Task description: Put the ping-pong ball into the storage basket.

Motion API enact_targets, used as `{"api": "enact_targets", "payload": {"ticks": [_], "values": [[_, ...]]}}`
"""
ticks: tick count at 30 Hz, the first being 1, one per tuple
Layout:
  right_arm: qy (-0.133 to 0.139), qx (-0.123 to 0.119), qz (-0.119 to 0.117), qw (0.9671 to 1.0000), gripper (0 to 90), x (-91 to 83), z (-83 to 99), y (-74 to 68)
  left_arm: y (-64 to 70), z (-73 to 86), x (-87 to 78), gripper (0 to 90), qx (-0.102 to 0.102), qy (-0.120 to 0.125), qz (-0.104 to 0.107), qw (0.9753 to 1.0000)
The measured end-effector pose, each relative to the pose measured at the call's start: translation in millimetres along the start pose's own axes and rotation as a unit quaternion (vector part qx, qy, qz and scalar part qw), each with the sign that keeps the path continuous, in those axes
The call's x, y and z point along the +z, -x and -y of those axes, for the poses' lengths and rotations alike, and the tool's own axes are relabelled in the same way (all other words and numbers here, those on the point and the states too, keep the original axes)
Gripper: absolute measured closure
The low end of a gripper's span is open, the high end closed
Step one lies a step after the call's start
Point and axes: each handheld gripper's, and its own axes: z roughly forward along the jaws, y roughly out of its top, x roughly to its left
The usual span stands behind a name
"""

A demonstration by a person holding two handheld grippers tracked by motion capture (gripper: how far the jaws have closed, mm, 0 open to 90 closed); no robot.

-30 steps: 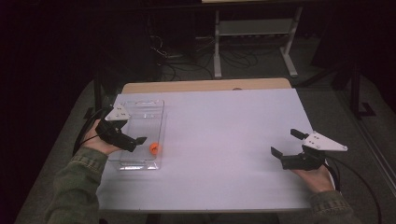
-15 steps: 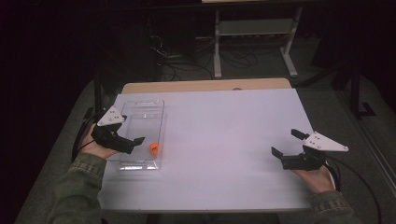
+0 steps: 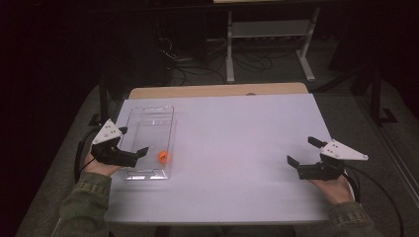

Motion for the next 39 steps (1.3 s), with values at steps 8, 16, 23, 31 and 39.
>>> {"api": "enact_targets", "payload": {"ticks": [8,16,23,31,39], "values": [[-0.003,0.001,-0.004,1.0000,0.0,1.8,1.7,-1.9,1.9,10.1,-4.7,0.0,-0.020,0.033,-0.006,0.9993],[0.000,0.004,-0.005,1.0000,0.0,0.8,2.0,-1.8,1.1,23.8,-13.0,0.0,-0.054,0.087,-0.024,0.9945],[0.003,0.007,-0.005,1.0000,0.0,0.1,1.9,-1.6,4.3,37.0,-12.3,0.0,-0.061,0.102,-0.036,0.9922],[0.006,0.009,-0.007,0.9999,0.0,-0.5,1.9,-1.5,2.3,51.6,-17.3,0.0,-0.086,0.137,-0.059,0.9851],[0.009,0.008,-0.007,0.9999,0.0,-1.2,1.9,-1.4,4.1,63.8,-16.9,0.0,-0.093,0.139,-0.071,0.9833]]}}
